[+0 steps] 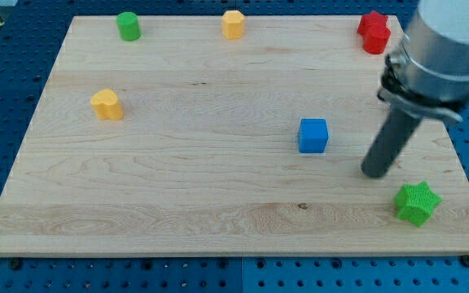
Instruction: Move the yellow hexagon to the center
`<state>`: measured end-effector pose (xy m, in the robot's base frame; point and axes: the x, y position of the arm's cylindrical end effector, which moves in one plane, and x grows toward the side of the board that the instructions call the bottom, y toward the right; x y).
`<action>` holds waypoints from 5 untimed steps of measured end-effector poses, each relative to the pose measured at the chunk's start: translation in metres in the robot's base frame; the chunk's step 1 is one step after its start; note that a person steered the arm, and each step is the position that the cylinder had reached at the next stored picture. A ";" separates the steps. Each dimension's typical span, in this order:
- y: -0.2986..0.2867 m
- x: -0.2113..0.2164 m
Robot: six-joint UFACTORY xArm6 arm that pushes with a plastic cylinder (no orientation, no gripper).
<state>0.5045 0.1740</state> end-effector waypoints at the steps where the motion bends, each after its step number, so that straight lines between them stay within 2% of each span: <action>1: -0.004 -0.025; 3: -0.004 -0.026; 5: -0.027 -0.118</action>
<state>0.3863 0.1471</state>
